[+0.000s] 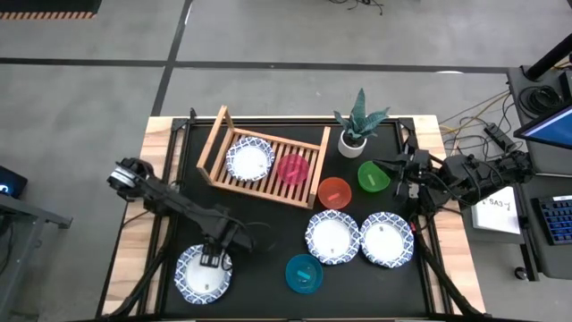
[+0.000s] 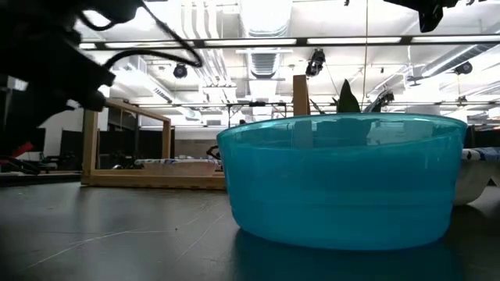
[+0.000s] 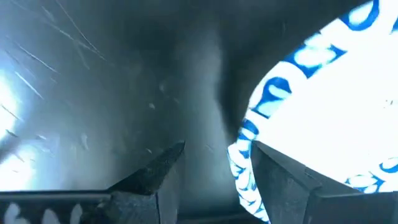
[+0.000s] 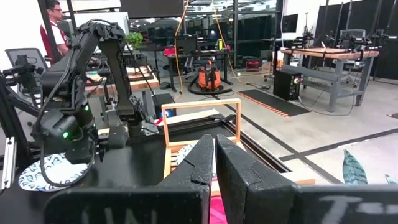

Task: Place and stack bowls onto a shelf
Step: Stack the white patterned bowl on the white patterned bowl on the shelf

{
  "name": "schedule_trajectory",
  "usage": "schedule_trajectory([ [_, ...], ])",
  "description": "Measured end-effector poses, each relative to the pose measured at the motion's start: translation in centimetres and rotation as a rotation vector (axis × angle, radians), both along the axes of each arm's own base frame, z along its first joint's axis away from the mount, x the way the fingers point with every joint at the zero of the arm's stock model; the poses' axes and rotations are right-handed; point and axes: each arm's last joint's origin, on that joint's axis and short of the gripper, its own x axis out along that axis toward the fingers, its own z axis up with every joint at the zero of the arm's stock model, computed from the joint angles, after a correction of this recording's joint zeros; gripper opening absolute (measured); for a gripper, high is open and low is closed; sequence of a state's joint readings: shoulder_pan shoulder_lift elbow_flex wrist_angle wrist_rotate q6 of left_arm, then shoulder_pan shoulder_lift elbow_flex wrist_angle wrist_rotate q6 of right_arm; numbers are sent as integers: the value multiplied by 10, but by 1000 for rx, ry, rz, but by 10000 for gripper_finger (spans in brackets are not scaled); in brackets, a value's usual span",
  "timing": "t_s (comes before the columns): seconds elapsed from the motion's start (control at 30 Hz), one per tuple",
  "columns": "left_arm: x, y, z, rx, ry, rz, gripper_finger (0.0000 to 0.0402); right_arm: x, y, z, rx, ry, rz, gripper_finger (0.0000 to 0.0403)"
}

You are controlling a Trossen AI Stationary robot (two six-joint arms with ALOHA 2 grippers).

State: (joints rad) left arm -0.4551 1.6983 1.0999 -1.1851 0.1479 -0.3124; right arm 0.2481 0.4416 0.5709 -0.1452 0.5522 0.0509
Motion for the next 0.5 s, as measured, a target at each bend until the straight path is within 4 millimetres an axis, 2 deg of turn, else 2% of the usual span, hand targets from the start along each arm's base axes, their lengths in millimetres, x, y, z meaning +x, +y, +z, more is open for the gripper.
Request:
schedule_trajectory([
  [0.33, -9, -8, 9, -51, -26, 77, 165, 0, 0, 0, 0, 0, 0, 9],
  [0.5, -7, -9, 0, -73, -70, 92, 161, 0, 0, 0, 0, 0, 0, 9],
])
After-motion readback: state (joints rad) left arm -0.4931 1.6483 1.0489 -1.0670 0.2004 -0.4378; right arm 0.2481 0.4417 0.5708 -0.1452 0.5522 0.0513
